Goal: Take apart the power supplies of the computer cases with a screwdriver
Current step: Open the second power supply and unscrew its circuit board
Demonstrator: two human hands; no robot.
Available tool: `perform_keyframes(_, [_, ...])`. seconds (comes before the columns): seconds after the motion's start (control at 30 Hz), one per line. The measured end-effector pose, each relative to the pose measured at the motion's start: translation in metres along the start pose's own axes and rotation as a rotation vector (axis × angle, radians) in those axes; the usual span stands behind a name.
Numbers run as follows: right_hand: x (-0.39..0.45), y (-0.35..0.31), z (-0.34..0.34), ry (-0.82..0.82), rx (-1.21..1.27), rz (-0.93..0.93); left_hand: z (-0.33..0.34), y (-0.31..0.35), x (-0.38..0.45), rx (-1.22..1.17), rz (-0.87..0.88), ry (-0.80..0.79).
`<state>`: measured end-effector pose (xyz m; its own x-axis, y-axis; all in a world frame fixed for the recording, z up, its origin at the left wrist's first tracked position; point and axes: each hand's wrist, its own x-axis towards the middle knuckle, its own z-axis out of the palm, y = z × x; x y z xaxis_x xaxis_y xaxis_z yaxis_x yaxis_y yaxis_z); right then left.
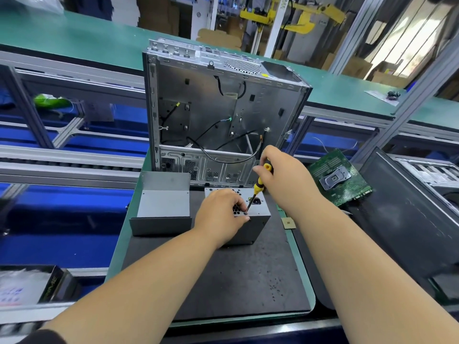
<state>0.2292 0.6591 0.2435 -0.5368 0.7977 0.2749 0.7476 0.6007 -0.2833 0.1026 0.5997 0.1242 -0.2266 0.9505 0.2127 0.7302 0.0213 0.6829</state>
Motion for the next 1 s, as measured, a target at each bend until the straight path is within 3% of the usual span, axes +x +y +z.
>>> perform_keyframes(0.23, [0.0, 0.013, -0.01, -0.145, 0.162, -0.031, 0.0, -0.003, 0.002, -0.003, -0.011, -0.02])
perform_keyframes(0.47, [0.008, 0.016, -0.017, -0.108, -0.147, -0.054, 0.0, 0.001, 0.003, -0.03, -0.049, -0.005])
perform_keyframes(0.7, [0.009, 0.018, -0.015, -0.304, 0.199, -0.113, 0.0, 0.004, 0.004, -0.037, -0.061, -0.003])
perform_keyframes(0.77, [0.009, 0.02, -0.015, -0.287, 0.206, -0.106, 0.0, 0.003, 0.003, -0.044, -0.069, -0.001])
perform_keyframes(0.9, [0.014, 0.021, -0.015, -0.18, -0.01, -0.114, 0.001, 0.003, 0.005, -0.056, -0.068, 0.006])
perform_keyframes(1.0, [0.019, 0.023, -0.013, -0.205, 0.066, -0.103, 0.001, 0.004, 0.005, -0.063, -0.08, -0.001])
